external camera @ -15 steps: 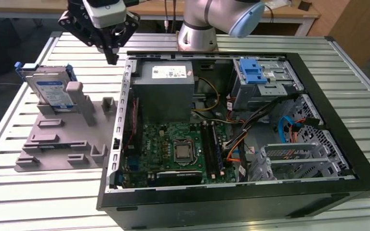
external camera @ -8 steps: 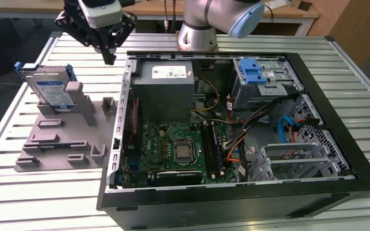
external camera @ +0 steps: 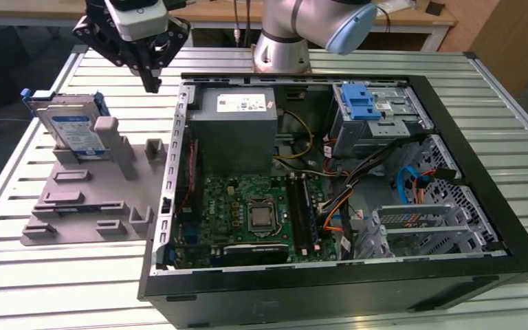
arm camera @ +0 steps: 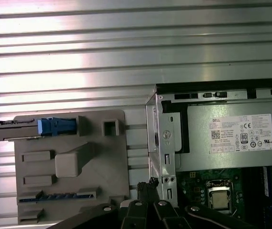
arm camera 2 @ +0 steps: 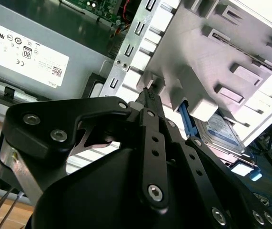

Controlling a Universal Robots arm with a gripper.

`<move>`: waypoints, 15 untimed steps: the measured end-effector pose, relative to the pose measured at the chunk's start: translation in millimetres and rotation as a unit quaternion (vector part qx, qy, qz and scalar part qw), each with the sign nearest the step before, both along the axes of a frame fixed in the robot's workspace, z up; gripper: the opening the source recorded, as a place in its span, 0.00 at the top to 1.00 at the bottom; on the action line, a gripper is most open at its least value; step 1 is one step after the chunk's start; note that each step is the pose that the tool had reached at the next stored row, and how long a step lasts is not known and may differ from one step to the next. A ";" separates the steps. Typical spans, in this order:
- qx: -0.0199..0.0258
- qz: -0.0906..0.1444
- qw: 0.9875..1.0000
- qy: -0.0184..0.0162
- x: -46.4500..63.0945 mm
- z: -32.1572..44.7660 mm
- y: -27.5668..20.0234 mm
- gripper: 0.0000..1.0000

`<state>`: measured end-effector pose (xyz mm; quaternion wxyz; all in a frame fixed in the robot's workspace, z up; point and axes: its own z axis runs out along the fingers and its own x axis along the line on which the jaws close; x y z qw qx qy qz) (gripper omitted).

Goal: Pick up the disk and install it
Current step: 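Reach for the disk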

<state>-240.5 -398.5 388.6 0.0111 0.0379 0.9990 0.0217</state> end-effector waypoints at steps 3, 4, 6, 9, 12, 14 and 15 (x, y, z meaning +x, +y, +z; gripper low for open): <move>0.000 0.000 1.000 0.000 -1.9 -0.1 0.0 0.89; 0.000 0.000 1.000 0.000 -2.5 -0.1 0.0 0.89; 0.000 0.000 1.000 0.000 -3.8 -0.2 0.0 0.89; 0.000 0.000 1.000 0.000 -5.8 -0.3 0.0 0.89; 0.000 0.000 1.000 0.001 -7.7 -0.4 0.0 0.89; 0.000 0.000 1.000 0.001 -9.1 -0.5 0.0 0.89; 0.000 0.000 1.000 0.001 -9.6 -0.5 0.0 0.89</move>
